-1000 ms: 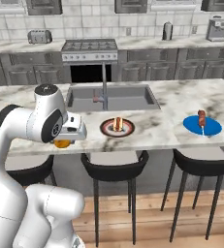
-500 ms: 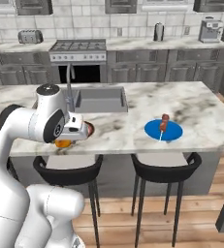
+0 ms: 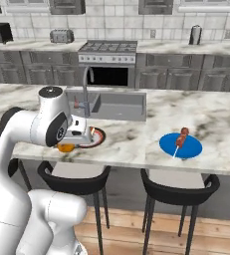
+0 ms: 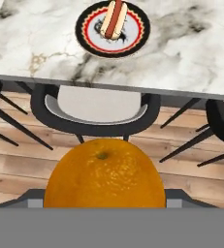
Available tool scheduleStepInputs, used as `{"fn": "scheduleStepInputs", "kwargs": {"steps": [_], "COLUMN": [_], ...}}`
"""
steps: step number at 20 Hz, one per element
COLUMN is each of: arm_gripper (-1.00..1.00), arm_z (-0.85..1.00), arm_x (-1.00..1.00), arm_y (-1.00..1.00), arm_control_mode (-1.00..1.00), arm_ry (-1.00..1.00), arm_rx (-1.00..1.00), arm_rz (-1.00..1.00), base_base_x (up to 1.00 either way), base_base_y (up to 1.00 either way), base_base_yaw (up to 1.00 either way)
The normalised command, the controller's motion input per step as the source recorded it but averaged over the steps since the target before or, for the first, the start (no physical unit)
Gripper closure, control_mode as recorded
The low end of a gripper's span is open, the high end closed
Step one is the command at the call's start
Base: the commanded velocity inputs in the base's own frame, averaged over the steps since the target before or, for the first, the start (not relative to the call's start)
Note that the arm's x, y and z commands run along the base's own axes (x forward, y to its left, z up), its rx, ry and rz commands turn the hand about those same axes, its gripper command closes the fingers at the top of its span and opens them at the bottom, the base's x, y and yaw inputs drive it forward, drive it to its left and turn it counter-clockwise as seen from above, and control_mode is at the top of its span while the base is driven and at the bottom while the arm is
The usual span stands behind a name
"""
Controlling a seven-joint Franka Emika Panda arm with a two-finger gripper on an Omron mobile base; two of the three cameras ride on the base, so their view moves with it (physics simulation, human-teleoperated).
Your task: Pick up the orange and peach from the fridge and place one fruit on each plate on the dining counter.
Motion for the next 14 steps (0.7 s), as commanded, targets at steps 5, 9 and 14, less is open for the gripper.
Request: {"fn": "scheduleStepInputs", "kwargs": {"steps": [5, 9, 14], "arm_gripper": [1.00, 1.00, 1.00], "arm_z": [0.00, 0.00, 0.00], "arm_x": [0.00, 0.00, 0.00], "arm_y": [0.00, 0.00, 0.00], "arm_control_mode": [1.00, 1.00, 1.00], "arm_ry": [0.00, 0.00, 0.00], "arm_rx": [0.00, 0.00, 0.00], "arm_rz": [0.00, 0.00, 0.00], "base_base_x": [0.29, 0.68, 0.29], "base_base_y": [0.04, 0.00, 0.01], "base_base_yaw": [0.23, 0.06, 0.01]}}
